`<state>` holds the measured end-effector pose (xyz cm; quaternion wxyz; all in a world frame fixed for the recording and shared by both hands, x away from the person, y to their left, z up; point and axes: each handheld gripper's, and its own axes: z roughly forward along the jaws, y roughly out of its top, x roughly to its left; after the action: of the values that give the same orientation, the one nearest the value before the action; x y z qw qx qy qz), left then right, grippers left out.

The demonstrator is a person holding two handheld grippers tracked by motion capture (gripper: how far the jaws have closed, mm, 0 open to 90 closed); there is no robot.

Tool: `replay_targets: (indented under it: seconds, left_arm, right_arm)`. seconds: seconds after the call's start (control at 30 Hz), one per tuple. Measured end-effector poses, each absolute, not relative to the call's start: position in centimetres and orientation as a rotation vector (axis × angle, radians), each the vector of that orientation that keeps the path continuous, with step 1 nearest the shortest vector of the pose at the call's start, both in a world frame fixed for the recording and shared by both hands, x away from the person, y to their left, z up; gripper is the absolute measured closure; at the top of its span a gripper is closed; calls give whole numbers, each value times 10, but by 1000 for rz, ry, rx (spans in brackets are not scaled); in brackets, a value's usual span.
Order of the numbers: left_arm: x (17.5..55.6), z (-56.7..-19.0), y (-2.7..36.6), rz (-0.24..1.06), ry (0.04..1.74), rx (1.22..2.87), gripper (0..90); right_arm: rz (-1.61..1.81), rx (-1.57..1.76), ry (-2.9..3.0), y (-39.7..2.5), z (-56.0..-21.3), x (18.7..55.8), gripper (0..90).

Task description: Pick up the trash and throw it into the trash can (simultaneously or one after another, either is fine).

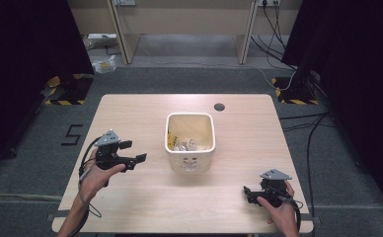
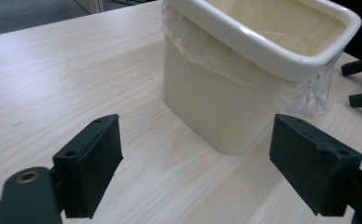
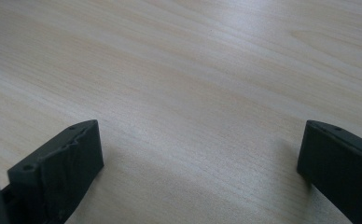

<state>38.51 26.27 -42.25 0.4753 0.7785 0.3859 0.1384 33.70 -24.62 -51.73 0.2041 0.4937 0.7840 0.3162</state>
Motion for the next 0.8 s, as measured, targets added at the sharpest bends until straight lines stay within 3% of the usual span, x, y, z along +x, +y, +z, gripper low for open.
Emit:
replay_targets:
  seconds: [0.8]
  left_arm:
    - [372,-457,263,324,959,1945,174]
  right_arm:
    - [882,1376,2187,-246,-517,337,3]
